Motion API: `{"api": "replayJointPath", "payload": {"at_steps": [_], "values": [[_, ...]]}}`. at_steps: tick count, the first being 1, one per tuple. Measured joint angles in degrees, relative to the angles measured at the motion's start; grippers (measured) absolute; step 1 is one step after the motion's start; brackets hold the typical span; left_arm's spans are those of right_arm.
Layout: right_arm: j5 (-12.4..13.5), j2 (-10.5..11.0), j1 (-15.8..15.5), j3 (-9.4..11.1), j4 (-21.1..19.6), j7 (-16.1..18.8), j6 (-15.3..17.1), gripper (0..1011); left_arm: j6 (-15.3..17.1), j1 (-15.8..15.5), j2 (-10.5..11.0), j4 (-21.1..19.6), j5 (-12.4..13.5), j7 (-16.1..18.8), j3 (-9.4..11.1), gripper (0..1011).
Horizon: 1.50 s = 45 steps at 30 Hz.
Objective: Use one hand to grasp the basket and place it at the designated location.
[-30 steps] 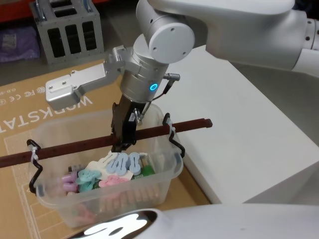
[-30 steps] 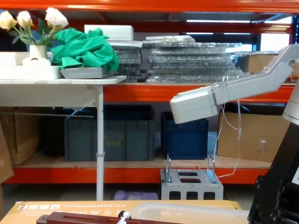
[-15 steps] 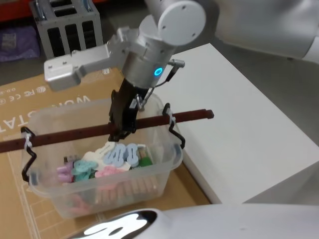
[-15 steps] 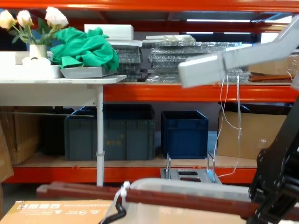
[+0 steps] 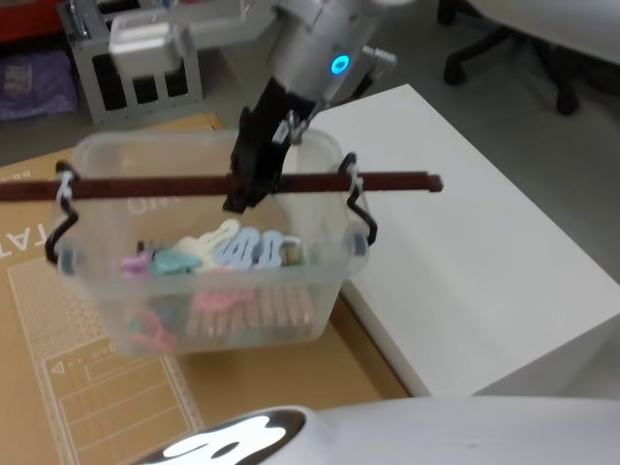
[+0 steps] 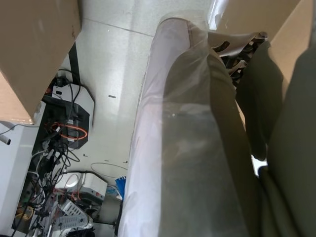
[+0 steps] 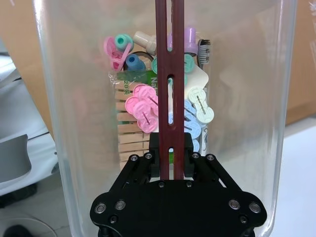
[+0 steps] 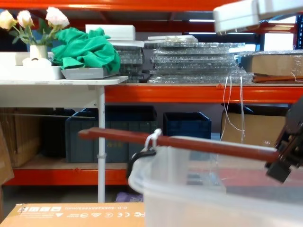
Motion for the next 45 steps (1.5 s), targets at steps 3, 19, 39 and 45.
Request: {"api": "replayJointPath", "payload": {"at_steps": [3,19,39,45], "values": [[0.74,0.90,0.34,0.95,0.70,0.64,1.00,234,0.00,0.00,0.00,0.00,0.00,0.00,0.00,0],[4.38,7.05,1.96,6.94,4.28,2.33,5.22,234,0.00,0.00,0.00,0.01,0.00,0.00,0.00,0],[4.30,14.78,1.65,12.40,7.71,2.69,16.34,234,0.00,0.00,0.00,-0.01,0.00,0.00,0.00,0],[3.19,16.59,0.71,12.97,8.82,3.01,20.22,234,0.00,0.00,0.00,0.00,0.00,0.00,0.00,0]]}}
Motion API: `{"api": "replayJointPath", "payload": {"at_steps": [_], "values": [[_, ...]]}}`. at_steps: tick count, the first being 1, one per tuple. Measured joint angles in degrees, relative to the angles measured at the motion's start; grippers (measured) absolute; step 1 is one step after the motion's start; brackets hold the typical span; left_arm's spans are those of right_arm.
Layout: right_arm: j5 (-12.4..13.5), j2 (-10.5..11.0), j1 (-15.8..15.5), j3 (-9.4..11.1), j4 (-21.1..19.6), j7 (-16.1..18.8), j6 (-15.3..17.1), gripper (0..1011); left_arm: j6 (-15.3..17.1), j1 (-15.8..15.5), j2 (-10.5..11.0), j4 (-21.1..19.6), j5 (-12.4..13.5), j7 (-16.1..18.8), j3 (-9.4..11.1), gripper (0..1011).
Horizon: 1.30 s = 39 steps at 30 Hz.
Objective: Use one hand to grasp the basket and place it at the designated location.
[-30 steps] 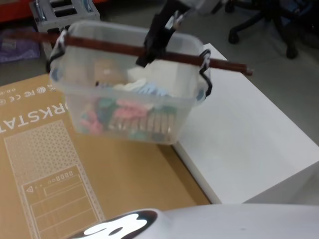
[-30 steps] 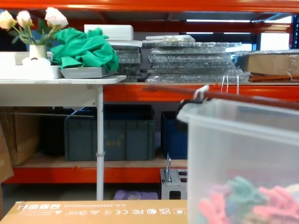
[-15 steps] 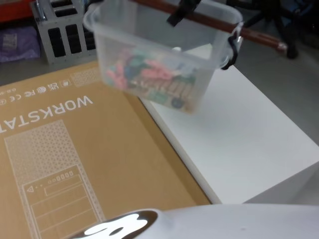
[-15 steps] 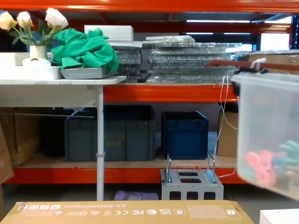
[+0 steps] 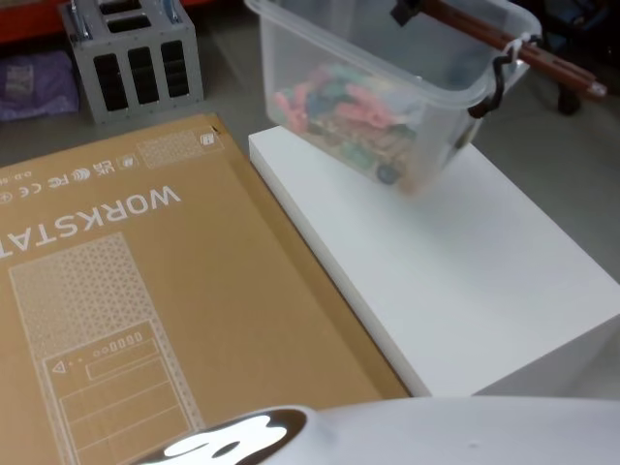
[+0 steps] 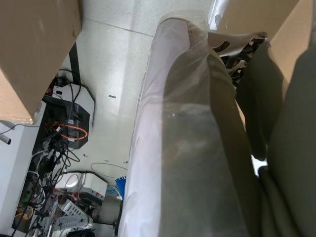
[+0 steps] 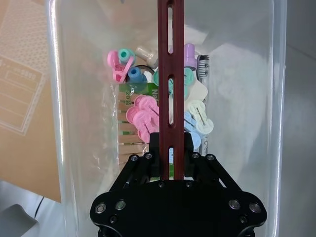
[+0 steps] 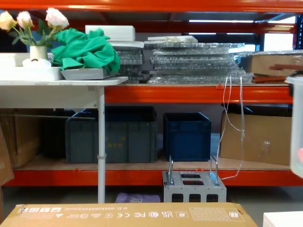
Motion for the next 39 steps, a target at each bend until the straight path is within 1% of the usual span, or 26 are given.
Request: {"api": "replayJointPath", "payload": {"at_steps": [2,5,8,9,12,18,21,24,30,32,39], "values": [[-0.17,0.30,-0.22,0.11,0.23,0.14,0.80,234,0.00,0.00,0.00,0.00,0.00,0.00,0.00,0],[-0.81,0.84,-0.72,0.25,1.02,0.78,3.92,234,0.00,0.00,0.00,0.00,0.00,0.00,0.00,0],[-1.17,1.03,-1.01,0.26,1.58,1.37,5.63,234,0.00,0.00,0.00,0.01,0.00,0.00,0.00,0],[-1.56,1.14,-1.25,0.26,1.89,1.66,6.81,234,0.00,0.00,0.00,0.00,0.00,0.00,0.00,0],[-2.91,1.32,-1.72,0.08,2.21,1.94,9.02,234,0.00,0.01,0.00,0.00,0.00,0.00,0.00,0],[-5.14,1.48,-3.11,-0.52,2.78,1.94,12.88,235,0.00,0.00,0.00,0.00,0.00,0.00,0.00,0],[-5.55,1.35,-3.74,-0.63,3.22,1.83,14.13,234,0.00,0.00,0.00,-0.01,0.00,0.00,0.00,0],[-6.20,1.17,-5.23,-0.89,3.51,1.10,16.18,234,0.00,0.00,0.00,0.00,0.00,0.00,0.00,0],[-7.13,0.96,-7.09,-1.15,3.54,0.09,17.96,234,0.00,0.01,0.00,0.00,0.00,0.00,0.00,0],[-7.60,0.44,-7.86,-1.48,4.16,-0.11,18.49,234,0.00,0.00,0.00,0.00,0.00,0.00,0.00,0],[-8.73,-1.10,-9.05,-1.83,6.22,-0.05,19.13,234,0.00,0.00,0.00,0.00,0.00,0.00,0.00,0]]}}
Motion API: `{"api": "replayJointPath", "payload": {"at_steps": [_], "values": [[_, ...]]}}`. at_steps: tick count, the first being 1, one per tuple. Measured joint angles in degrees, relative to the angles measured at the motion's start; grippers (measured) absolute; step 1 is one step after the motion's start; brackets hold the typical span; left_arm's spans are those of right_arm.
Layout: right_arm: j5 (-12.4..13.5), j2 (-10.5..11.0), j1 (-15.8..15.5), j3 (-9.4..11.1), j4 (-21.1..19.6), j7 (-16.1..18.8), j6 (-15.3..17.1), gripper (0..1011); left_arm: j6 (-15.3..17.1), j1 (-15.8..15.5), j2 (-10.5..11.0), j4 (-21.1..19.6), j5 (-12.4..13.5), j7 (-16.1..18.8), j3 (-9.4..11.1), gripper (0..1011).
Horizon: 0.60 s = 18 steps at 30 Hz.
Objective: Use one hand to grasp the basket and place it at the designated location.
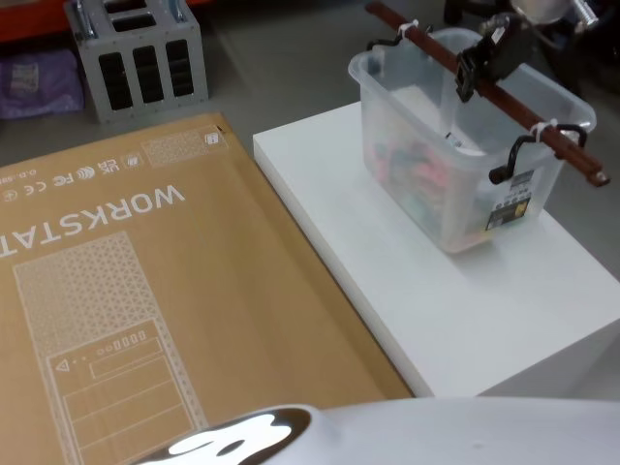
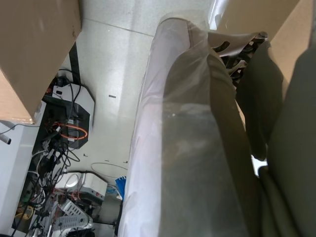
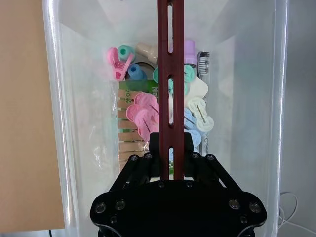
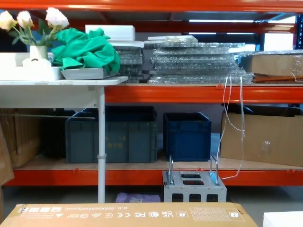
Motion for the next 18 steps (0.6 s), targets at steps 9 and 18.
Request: {"api": "replayJointPath", "payload": {"at_steps": [9,18], "values": [[-0.28,-2.50,-1.07,-0.33,4.29,2.02,-2.01,235,0.00,0.00,0.00,0.00,0.00,0.00,0.00,0],[-0.50,-3.93,-1.56,-0.10,6.60,3.81,-4.33,235,0.00,0.00,0.00,0.01,0.00,0.00,0.00,0]]}}
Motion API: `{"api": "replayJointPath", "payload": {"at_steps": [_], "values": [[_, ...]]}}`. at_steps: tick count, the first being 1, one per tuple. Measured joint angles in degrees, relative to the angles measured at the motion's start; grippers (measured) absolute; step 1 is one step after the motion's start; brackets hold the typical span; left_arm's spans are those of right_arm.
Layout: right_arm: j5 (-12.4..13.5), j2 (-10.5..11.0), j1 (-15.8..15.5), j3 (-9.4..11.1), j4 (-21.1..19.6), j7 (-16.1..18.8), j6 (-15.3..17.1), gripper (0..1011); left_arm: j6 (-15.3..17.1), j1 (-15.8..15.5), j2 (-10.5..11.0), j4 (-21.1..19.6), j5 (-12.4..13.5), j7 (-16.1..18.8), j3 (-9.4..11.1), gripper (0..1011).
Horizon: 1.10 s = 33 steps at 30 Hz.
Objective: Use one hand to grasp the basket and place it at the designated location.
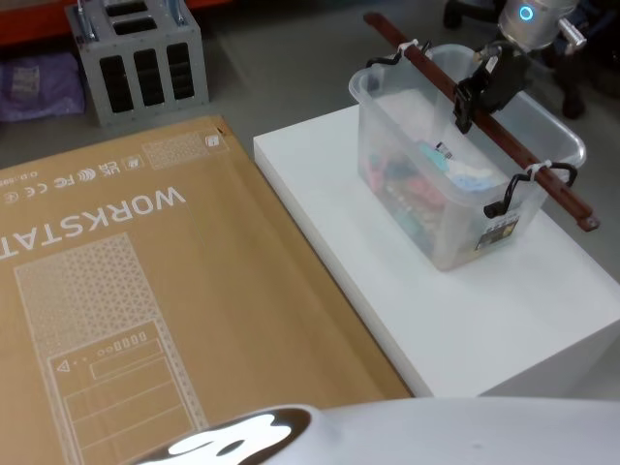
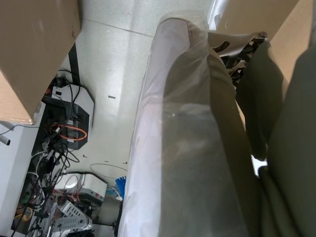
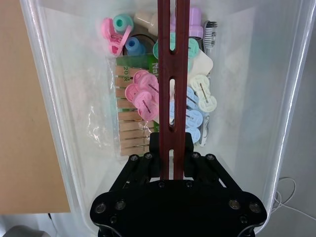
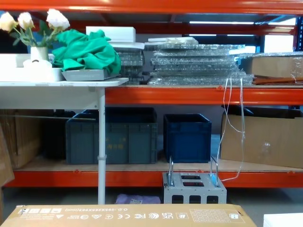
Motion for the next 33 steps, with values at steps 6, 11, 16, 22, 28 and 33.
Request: {"api": "replayJointPath", "payload": {"at_steps": [6,11,16,22,28,33], "values": [[-0.41,-0.62,-0.24,0.55,0.71,0.73,-0.52,234,0.00,0.00,0.00,-0.01,0.00,0.00,0.00,0],[-0.39,-0.63,-0.43,1.29,0.90,0.86,-0.78,331,0.00,0.00,0.00,-0.01,0.00,0.00,0.01,0],[-0.39,-0.08,-0.49,2.39,0.21,0.82,-0.81,494,0.00,0.00,0.00,0.01,0.00,0.00,0.00,0],[-0.26,0.76,-0.92,3.77,-1.12,0.74,-0.72,699,0.00,0.00,0.00,-0.02,0.00,0.00,0.00,0],[0.36,2.03,-1.31,5.35,-2.95,0.86,-0.36,868,0.00,0.00,0.00,0.00,0.00,0.00,0.00,0],[0.74,4.06,-1.43,7.26,-6.02,0.77,0.69,1000,0.00,0.00,0.00,-0.01,0.00,0.00,0.00,0]]}}
